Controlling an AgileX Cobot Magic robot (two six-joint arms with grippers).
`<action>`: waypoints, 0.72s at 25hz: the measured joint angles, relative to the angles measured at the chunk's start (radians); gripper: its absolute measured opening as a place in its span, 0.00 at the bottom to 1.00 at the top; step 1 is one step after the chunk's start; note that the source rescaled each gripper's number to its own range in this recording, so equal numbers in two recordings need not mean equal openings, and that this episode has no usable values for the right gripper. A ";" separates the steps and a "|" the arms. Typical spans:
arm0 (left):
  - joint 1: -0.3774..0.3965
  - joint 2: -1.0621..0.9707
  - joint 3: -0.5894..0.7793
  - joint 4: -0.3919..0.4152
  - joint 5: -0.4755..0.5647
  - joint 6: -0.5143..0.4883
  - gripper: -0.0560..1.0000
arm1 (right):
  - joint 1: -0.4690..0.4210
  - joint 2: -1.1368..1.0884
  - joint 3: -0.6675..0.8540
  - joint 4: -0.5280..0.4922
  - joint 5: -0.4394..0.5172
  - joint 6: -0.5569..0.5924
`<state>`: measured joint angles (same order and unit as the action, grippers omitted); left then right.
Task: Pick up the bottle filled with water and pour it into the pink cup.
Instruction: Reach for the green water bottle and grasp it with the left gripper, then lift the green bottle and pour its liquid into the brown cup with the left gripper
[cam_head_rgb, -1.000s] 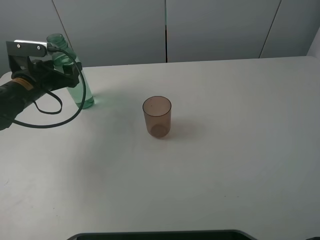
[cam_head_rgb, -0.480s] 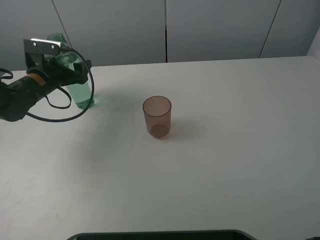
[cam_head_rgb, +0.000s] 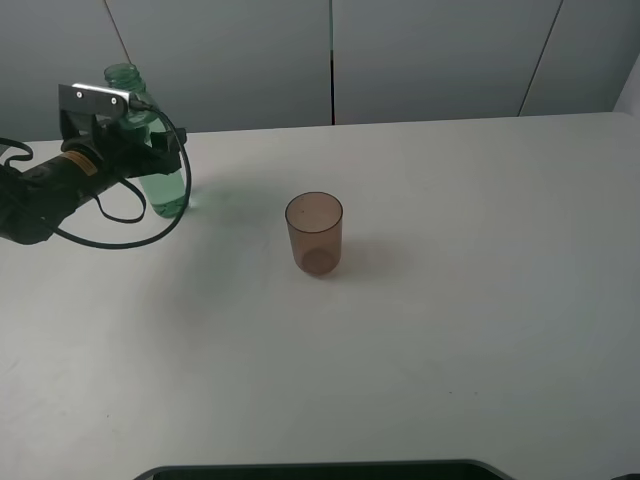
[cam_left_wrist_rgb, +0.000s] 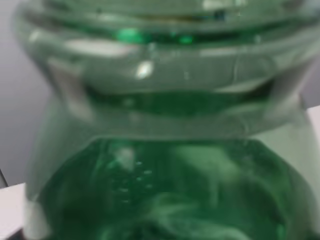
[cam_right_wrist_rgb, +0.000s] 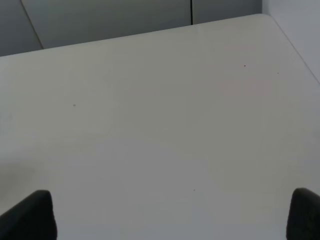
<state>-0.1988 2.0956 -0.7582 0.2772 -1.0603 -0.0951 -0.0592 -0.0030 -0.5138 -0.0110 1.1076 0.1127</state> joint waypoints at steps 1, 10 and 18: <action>0.000 0.000 0.000 0.000 0.000 -0.008 0.05 | 0.000 0.000 0.000 0.000 0.000 0.000; 0.000 0.000 -0.002 0.020 0.004 -0.018 0.05 | 0.000 0.000 0.000 0.000 0.000 0.000; 0.000 -0.012 -0.003 0.080 0.024 -0.018 0.05 | 0.000 0.000 0.000 0.000 0.000 0.000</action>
<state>-0.1988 2.0831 -0.7617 0.3569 -1.0360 -0.1132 -0.0592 -0.0030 -0.5138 -0.0110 1.1076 0.1127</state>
